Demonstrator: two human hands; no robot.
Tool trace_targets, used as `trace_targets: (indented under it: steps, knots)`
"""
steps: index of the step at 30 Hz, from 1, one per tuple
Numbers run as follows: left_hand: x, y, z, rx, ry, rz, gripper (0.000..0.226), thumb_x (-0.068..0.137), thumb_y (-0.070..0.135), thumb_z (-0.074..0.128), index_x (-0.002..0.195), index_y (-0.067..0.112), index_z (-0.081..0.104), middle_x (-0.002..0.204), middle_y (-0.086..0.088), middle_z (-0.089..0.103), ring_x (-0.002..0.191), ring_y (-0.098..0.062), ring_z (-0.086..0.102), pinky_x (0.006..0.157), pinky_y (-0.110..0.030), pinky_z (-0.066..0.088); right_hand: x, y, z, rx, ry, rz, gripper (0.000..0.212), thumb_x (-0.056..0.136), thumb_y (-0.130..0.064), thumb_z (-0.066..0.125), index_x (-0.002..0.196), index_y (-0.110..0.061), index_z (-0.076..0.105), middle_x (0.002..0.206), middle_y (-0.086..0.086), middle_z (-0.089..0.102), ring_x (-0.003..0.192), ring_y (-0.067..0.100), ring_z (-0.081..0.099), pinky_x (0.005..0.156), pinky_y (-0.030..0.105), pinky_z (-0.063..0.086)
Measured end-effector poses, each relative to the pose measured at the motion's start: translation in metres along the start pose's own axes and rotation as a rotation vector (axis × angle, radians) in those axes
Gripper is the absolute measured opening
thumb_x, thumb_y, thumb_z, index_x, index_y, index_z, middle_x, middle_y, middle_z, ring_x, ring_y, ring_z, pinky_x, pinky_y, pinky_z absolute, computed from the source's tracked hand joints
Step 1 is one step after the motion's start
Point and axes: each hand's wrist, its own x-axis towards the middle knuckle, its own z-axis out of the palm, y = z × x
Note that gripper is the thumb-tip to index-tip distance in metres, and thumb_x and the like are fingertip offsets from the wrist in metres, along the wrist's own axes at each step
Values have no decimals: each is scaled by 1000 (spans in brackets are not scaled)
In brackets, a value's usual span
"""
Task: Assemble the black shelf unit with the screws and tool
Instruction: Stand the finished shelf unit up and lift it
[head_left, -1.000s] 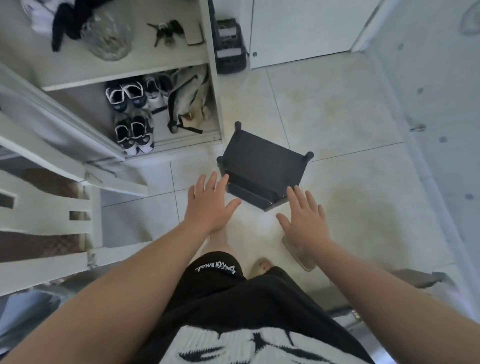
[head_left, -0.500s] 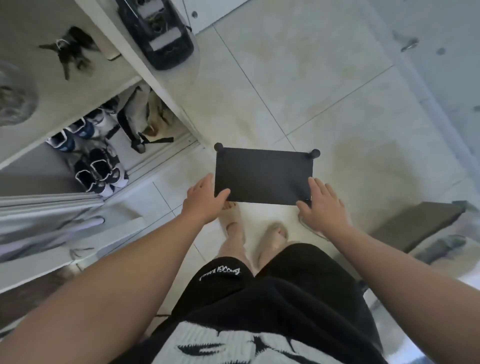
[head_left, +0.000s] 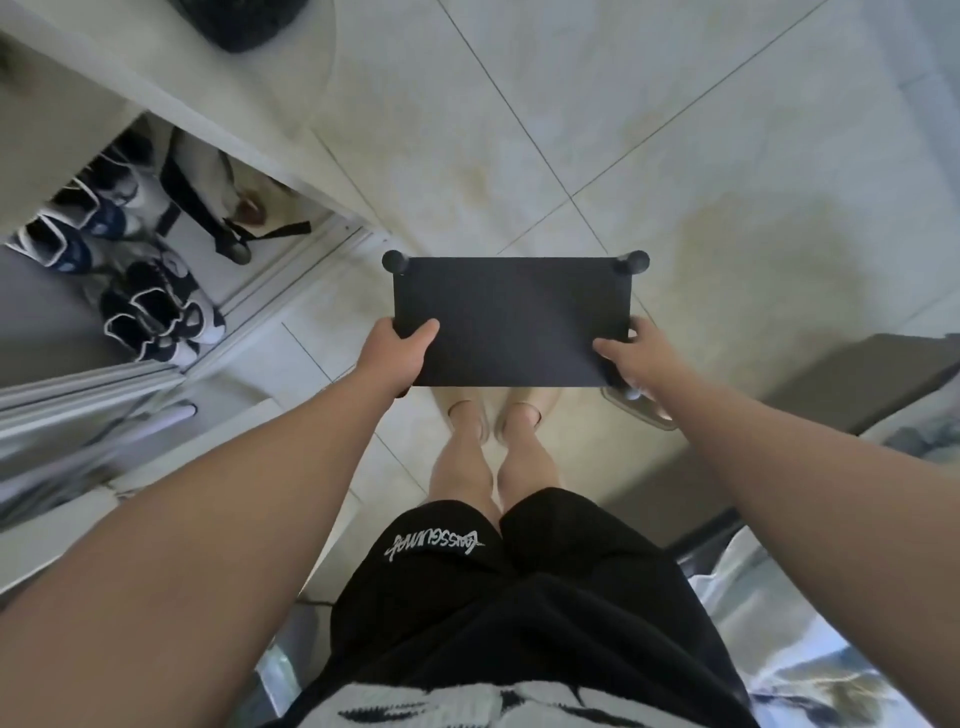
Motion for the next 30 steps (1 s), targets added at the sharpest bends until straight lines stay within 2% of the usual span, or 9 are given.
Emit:
trace_targets:
  steps: [3, 5, 6, 8, 12, 16, 19, 26, 30]
  knots:
    - [-8, 17, -3, -49, 41, 42, 52, 92, 47, 63, 131, 16, 48, 121, 1, 58, 106, -23, 61, 79, -35, 57, -7, -7, -11, 60, 63, -89, 49, 98, -13, 58, 144, -10, 42, 117, 10, 59, 79, 15, 60, 46, 13, 46]
    - [-18, 33, -5, -83, 54, 77, 54, 90, 48, 64, 130, 15, 51, 120, 3, 61, 108, -22, 62, 90, -40, 56, -18, -16, -23, 73, 82, -140, 49, 99, -14, 59, 145, -9, 42, 125, 11, 60, 97, 23, 65, 73, 25, 56]
    - [-22, 42, -6, -94, 51, 91, 52, 90, 49, 64, 127, 15, 54, 117, 4, 62, 106, -20, 63, 88, -37, 56, -22, -20, -29, 84, 85, -153, 49, 99, -16, 59, 145, -9, 43, 127, 12, 61, 105, 28, 65, 86, 37, 57]
    - [-38, 64, -8, -101, 60, 140, 40, 90, 49, 64, 115, 18, 58, 105, 9, 64, 98, -13, 62, 73, -27, 52, -36, -31, -48, 120, 98, -182, 48, 100, -19, 60, 144, -9, 45, 128, 15, 62, 111, 33, 64, 98, 49, 53]
    - [-73, 106, -10, -120, 79, 250, 36, 92, 47, 64, 114, 19, 62, 103, 11, 65, 93, -8, 62, 65, -21, 47, -64, -49, -86, 174, 131, -250, 45, 100, -22, 59, 142, -10, 47, 123, 13, 64, 108, 31, 65, 99, 50, 53]
    - [-94, 149, -9, -109, 92, 354, 43, 93, 45, 63, 122, 14, 62, 112, 2, 66, 101, -18, 65, 83, -36, 58, -79, -70, -120, 225, 172, -328, 40, 100, -23, 60, 138, -15, 50, 120, 8, 66, 104, 27, 66, 95, 48, 55]
    - [-95, 188, -11, -99, 106, 415, 43, 92, 46, 63, 122, 15, 60, 113, 2, 65, 103, -21, 64, 90, -44, 57, -79, -97, -142, 282, 203, -366, 39, 100, -22, 60, 138, -17, 50, 119, 6, 66, 102, 23, 66, 89, 43, 56]
    - [-49, 315, -31, -117, 65, 491, 48, 88, 48, 65, 120, 13, 64, 113, -2, 68, 102, -23, 67, 90, -47, 58, -42, -200, -187, 337, 286, -427, 41, 99, -25, 60, 139, -20, 51, 114, -1, 64, 96, 14, 64, 69, 28, 50]
    - [-18, 403, -54, -66, 41, 493, 52, 88, 49, 66, 125, 13, 61, 116, -1, 68, 104, -23, 67, 91, -46, 58, -20, -276, -210, 356, 320, -407, 40, 100, -25, 59, 139, -20, 52, 116, 1, 64, 100, 19, 64, 73, 29, 49]
